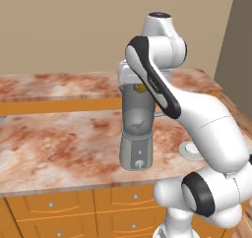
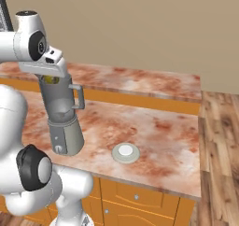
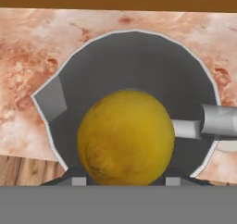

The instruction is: Grab the lemon and onion from the fridge, place them in the blender, close the lid, and turn on the blender to create a marinade.

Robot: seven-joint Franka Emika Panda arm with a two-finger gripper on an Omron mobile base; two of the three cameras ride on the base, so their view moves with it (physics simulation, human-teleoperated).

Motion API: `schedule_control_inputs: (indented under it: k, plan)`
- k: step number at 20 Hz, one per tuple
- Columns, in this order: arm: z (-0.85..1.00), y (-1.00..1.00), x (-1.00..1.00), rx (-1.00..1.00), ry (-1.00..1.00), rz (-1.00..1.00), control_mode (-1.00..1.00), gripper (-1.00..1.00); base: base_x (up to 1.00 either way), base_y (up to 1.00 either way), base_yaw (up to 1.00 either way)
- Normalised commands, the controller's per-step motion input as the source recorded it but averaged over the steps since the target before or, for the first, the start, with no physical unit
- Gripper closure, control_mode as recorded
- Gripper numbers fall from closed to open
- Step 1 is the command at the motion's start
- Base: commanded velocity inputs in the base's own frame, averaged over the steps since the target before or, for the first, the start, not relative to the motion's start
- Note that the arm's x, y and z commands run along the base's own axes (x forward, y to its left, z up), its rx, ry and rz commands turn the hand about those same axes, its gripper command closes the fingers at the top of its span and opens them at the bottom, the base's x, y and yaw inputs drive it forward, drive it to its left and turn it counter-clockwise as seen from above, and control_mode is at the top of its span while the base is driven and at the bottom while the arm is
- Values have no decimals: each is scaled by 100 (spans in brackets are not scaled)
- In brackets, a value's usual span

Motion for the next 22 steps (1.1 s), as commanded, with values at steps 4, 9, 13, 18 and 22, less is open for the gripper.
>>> schedule_control_inputs:
  k: [4, 9, 13, 18, 22]
  plan:
    - [-44, 0, 0, 3, 19, 5, -100, 100, 0, 0, 0]
    - [-16, 0, 13, 0, 2, 3, -100, 100, 0, 0, 0]
    - [0, 0, 6, 0, 0, 0, -100, -100, 0, 0, 0]
    - [0, 0, -26, 0, 0, 0, -100, -100, 0, 0, 0]
    - [5, 0, -64, 0, -2, 0, -100, -100, 0, 0, 0]
